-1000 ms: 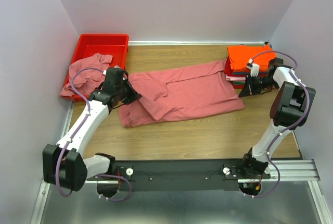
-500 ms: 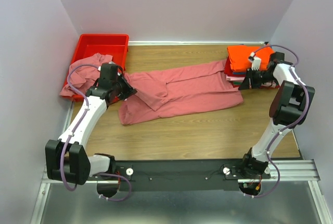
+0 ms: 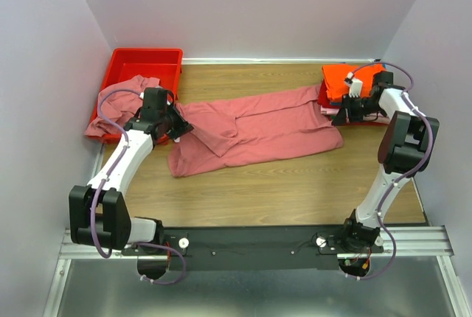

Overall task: Fold and stack the t-shirts
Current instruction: Fold the tshirt

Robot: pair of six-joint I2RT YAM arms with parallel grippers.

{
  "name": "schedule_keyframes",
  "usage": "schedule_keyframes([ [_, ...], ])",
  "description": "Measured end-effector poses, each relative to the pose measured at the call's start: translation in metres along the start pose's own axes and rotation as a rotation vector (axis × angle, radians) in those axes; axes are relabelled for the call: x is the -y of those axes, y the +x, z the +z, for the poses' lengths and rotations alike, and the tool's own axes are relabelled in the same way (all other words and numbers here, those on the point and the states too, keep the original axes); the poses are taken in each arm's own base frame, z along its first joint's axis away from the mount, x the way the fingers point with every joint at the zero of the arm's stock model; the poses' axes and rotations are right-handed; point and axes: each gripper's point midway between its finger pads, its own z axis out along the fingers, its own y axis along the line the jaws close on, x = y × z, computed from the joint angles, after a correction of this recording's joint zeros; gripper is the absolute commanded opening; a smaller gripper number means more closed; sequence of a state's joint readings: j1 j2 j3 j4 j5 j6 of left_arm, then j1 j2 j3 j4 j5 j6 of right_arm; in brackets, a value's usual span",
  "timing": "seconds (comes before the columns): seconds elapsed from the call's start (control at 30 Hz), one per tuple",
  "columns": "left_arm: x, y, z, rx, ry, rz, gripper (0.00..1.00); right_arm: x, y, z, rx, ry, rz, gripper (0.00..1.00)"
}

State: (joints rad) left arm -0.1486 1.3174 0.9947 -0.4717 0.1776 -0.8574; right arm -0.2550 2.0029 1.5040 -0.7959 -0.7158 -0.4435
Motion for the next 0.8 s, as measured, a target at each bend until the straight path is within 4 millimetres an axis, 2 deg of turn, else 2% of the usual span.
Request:
schedule_keyframes([
  [0.23,-0.003,-0.003,0.006,-0.004,-0.011,0.001,0.00,0.005,-0.003,0.000,0.008,0.023,0.003,0.02],
  [0.6,0.011,-0.019,0.012,0.017,0.008,0.015,0.00,0.009,-0.006,0.001,0.018,0.043,0.000,0.02],
  [0.8,0.010,-0.021,0.020,0.004,-0.005,0.017,0.00,0.011,-0.004,0.002,0.016,0.048,-0.001,0.04],
])
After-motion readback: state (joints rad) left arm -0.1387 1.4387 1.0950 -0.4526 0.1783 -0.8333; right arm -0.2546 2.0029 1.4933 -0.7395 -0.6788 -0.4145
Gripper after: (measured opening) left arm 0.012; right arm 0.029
